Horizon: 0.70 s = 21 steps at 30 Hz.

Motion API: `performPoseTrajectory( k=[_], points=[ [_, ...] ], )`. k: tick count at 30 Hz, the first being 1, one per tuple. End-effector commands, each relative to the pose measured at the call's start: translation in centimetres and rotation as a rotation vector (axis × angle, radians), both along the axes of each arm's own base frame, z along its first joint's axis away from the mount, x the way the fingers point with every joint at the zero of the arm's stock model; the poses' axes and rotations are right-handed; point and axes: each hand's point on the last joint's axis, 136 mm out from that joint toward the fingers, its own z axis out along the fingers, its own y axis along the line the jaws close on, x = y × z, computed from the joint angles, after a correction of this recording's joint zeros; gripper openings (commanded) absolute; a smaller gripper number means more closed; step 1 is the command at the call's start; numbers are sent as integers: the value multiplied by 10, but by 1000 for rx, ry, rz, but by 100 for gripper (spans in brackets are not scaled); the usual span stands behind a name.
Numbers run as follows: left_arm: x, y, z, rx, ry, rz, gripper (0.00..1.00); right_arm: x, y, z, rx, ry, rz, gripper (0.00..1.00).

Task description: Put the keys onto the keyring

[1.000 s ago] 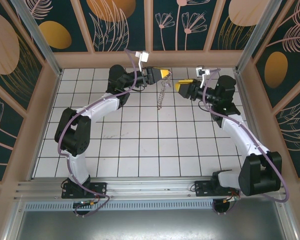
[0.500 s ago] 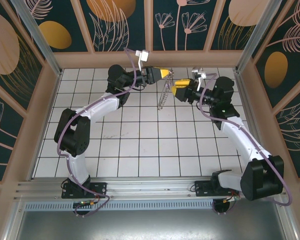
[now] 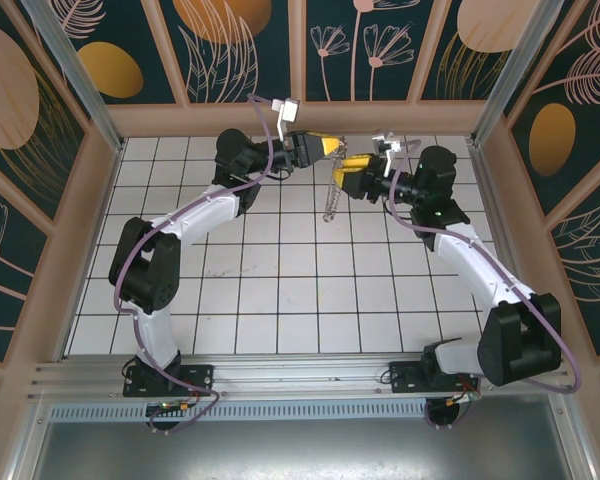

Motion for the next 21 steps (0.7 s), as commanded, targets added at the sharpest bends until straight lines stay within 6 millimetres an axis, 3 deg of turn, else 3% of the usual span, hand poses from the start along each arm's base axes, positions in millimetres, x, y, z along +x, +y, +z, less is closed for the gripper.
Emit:
performPoseTrajectory(
  k=[1, 5, 11, 16, 19, 21],
  points=[
    [-19, 6, 38, -58, -106, -23, 0, -1, 5, 22, 18, -93, 16, 45],
    [-18, 5, 37, -58, -105, -23, 0, -4, 7, 25, 22, -100, 30, 41],
    [-16, 4, 35, -60, -99, -24, 0, -9, 8, 28, 33, -110, 46, 24],
    [-15, 3, 34, -67, -93, -29, 0, -8, 11, 29, 44, -106, 49, 20],
    [-15, 3, 33, -68, -92, -30, 0, -8, 12, 28, 45, -108, 54, 9],
    [-15, 3, 32, -68, -91, -31, 0, -10, 12, 28, 48, -107, 56, 9]
  ],
)
